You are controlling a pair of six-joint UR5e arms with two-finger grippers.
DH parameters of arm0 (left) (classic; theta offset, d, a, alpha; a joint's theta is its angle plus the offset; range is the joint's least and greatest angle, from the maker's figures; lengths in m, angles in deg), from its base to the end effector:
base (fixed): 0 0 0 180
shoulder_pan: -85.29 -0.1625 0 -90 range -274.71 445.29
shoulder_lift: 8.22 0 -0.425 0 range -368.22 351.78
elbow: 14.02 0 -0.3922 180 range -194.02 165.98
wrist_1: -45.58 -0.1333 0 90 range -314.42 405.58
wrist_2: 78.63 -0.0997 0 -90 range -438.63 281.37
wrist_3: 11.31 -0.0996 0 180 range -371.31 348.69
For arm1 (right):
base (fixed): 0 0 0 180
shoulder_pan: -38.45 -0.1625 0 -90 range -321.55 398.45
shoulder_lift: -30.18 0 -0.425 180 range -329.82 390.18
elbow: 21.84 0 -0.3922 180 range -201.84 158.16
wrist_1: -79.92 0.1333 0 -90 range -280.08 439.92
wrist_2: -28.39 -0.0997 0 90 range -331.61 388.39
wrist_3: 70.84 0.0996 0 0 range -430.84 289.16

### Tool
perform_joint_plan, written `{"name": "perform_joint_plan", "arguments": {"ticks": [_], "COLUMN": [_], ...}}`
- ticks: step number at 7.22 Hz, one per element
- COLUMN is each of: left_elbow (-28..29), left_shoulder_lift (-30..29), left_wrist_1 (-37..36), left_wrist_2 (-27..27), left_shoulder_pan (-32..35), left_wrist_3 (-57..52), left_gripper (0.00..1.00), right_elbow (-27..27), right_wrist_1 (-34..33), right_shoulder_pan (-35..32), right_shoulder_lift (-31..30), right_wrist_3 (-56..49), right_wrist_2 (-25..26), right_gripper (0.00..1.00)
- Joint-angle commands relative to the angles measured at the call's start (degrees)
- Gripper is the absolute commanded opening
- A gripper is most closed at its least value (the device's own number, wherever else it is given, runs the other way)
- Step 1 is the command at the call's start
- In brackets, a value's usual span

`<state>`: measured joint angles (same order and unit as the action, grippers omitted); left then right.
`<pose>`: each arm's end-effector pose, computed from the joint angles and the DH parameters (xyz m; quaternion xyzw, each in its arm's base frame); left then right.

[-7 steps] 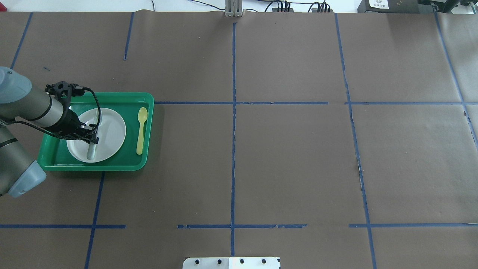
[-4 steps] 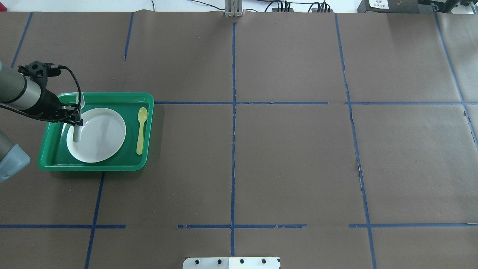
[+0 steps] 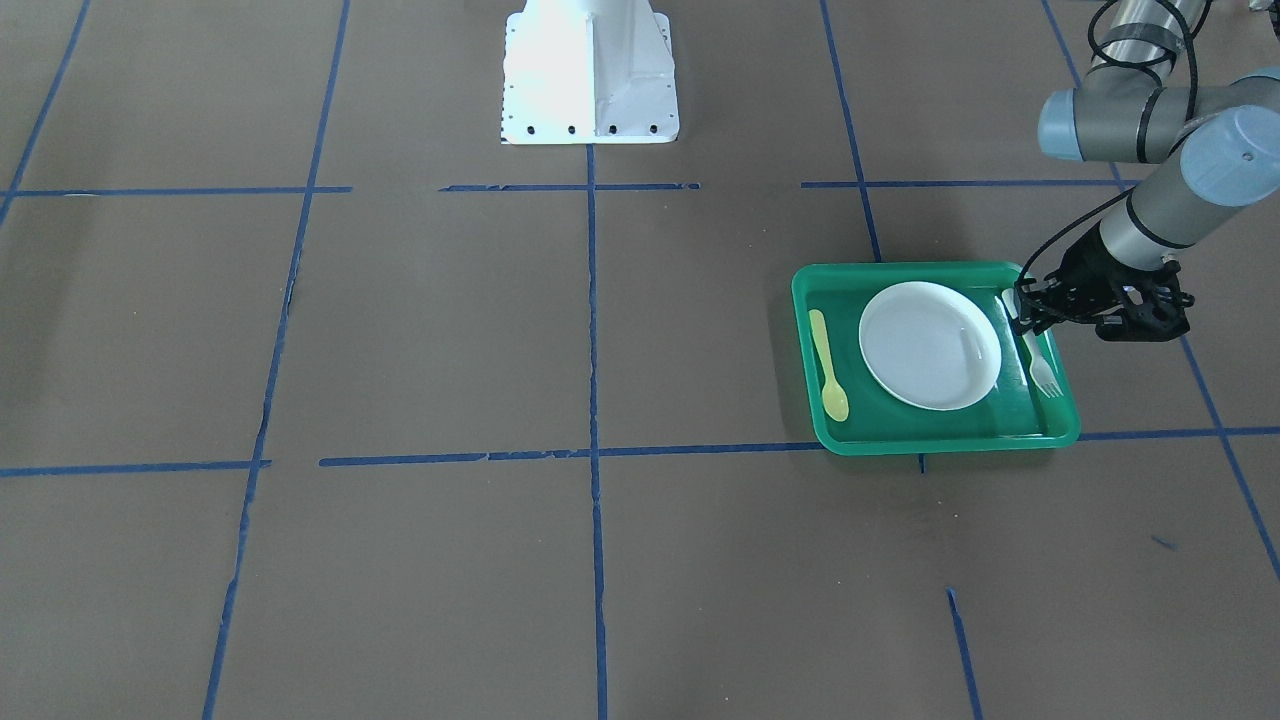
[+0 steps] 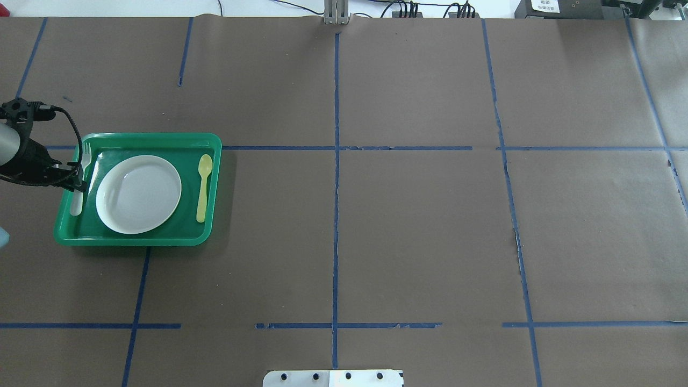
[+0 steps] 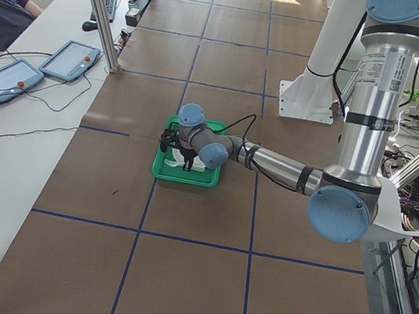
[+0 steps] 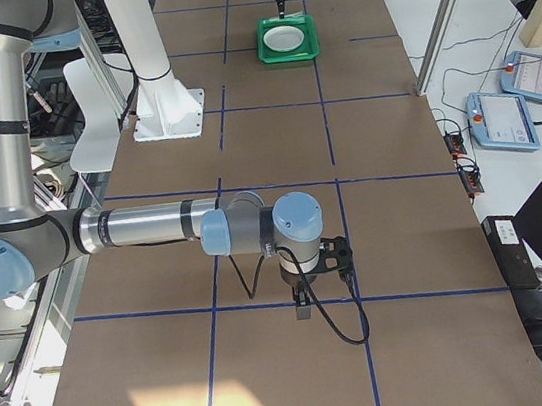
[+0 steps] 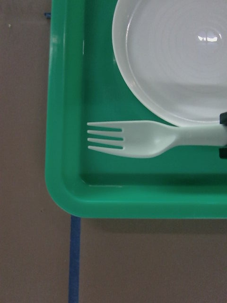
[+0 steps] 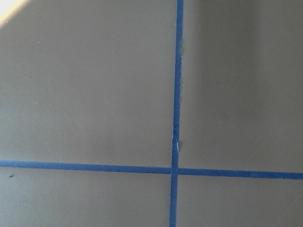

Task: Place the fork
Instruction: 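Lift the fork and move it to the tray edge beside the plate, then release the fork on the tray and withdraw the left gripper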

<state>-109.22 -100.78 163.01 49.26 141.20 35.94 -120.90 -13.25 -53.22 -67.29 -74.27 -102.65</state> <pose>0.2398 -0.4830 0.5409 0.0152 0.4211 -0.0058 0.9069 0.0805 -0.4322 0.6509 0.0027 -0.3507 -0.0095 0.9364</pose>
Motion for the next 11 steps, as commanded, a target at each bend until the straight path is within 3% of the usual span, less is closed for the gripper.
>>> {"name": "perform_joint_plan", "arguments": {"ticks": [1, 2, 3, 7, 9, 11], "left_elbow": [0.6, 1.2, 1.2, -0.1, -0.4, -1.5], "left_shoulder_lift": [0.1, -0.1, 0.0, 0.2, 1.2, 1.9], "left_wrist_1": [0.3, 0.8, 2.2, 1.9, -3.0, -15.2], "left_wrist_2": [0.1, 0.0, -0.1, 0.2, 0.3, 0.1], "left_shoulder_pan": [-0.3, -0.4, -0.4, 1.1, 8.4, 18.9], "left_wrist_3": [-0.3, -0.4, -0.2, -1.1, -13.7, -34.1], "left_gripper": [0.17, 0.93, 0.99, 0.99, 0.99, 0.99], "right_elbow": [0.0, 0.0, 0.0, 0.0, 0.0, 0.0], "right_wrist_1": [0.0, 0.0, 0.0, 0.0, 0.0, 0.0], "right_shoulder_pan": [0.0, 0.0, 0.0, 0.0, 0.0, 0.0], "right_shoulder_lift": [0.0, 0.0, 0.0, 0.0, 0.0, 0.0], "right_wrist_3": [0.0, 0.0, 0.0, 0.0, 0.0, 0.0], "right_wrist_2": [0.0, 0.0, 0.0, 0.0, 0.0, 0.0], "right_gripper": [1.00, 1.00, 1.00, 1.00, 1.00, 1.00]}}
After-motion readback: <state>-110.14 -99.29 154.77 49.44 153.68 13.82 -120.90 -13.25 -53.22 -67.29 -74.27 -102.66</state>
